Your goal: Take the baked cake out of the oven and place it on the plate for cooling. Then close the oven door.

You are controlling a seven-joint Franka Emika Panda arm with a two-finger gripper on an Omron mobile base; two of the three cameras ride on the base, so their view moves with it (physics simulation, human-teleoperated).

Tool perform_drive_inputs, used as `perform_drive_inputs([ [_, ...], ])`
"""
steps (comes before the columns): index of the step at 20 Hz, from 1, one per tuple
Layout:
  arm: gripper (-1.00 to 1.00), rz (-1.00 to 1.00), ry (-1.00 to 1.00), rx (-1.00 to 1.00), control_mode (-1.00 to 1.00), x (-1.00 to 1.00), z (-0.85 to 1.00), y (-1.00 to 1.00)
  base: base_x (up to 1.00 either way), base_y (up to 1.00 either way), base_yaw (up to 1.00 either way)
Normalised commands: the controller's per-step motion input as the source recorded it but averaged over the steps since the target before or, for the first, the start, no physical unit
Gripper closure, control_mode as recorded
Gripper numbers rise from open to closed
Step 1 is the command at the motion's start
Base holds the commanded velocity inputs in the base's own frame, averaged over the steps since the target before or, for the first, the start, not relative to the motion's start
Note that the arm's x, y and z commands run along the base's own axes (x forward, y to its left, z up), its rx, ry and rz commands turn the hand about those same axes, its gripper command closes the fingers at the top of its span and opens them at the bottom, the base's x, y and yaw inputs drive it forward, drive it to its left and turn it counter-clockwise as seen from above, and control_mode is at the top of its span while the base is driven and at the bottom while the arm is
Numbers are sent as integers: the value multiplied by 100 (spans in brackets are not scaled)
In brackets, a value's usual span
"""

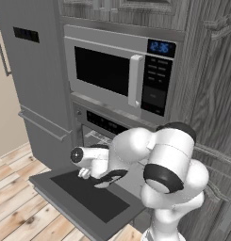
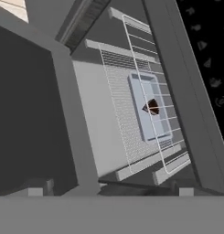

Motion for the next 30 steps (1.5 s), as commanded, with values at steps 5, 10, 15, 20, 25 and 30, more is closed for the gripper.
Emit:
perform_drive_inputs([
  [5, -100, -10, -1, -12, -100, 24, -21, -38, 0, 0, 0],
  [10, -100, -9, -5, -7, -100, 10, -39, -34, 0, 0, 0],
  [15, -100, -8, -3, -7, -100, 20, -36, -21, 0, 0, 0],
  [20, -100, -8, 0, -5, -100, 37, -21, -18, 0, 0, 0],
  [25, -100, -6, 0, -5, -100, 45, -14, -14, 0, 0, 0],
  [30, -100, -6, 0, -6, -100, 48, -18, -19, 0, 0, 0],
])
